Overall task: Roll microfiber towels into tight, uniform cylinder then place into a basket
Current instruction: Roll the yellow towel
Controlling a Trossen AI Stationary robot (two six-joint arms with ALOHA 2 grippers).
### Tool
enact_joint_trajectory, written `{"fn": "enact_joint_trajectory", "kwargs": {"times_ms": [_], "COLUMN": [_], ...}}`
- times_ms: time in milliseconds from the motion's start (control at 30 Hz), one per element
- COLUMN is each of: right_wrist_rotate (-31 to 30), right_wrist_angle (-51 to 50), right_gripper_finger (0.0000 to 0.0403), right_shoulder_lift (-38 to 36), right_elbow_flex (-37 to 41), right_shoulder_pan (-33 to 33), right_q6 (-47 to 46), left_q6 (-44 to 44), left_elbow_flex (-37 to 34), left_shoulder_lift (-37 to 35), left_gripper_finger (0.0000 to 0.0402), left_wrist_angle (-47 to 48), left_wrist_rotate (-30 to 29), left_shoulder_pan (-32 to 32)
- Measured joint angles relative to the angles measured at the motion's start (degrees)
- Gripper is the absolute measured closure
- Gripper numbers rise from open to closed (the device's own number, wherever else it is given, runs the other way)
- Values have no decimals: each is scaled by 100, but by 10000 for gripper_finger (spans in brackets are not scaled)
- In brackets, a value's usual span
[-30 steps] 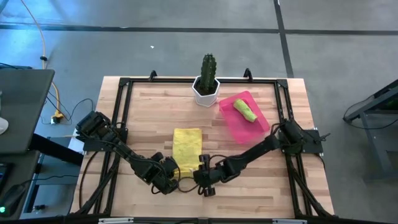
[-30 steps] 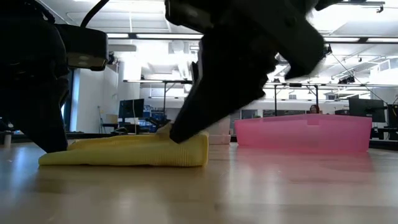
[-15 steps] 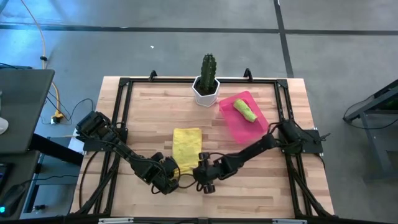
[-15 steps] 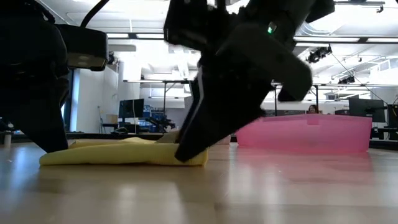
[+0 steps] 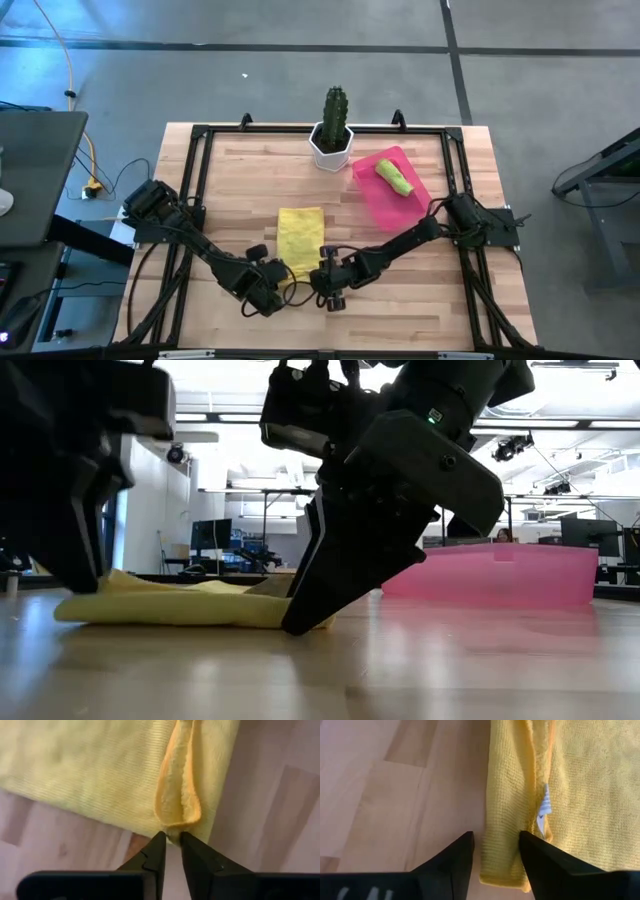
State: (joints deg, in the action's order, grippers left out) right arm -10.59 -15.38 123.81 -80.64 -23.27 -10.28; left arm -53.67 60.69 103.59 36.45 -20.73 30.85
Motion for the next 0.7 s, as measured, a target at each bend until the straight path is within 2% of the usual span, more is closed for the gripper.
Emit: {"fn": "enact_joint_trajectory", "kwargs": {"times_ms": [200, 467, 700], "right_wrist_rotate": [1, 7, 8], "right_wrist_angle": [-2, -7, 2], "right_gripper_finger": [253, 253, 253], "right_shoulder_lift": [12, 17, 17], "right_elbow_flex": [9, 13, 17], "right_shoulder_pan": [0, 0, 1], "right_q6": [-20, -20, -22], "left_q6": [785, 1090, 2097], "left_elbow_flex": [374, 716, 598], "left_shoulder_lift": [-11, -17, 163], "left_gripper_finger": [306, 258, 252], "left_wrist_angle": [428, 675, -39], "left_wrist_rotate": [36, 604, -150], "left_shoulder_pan": [-6, 162, 426]}}
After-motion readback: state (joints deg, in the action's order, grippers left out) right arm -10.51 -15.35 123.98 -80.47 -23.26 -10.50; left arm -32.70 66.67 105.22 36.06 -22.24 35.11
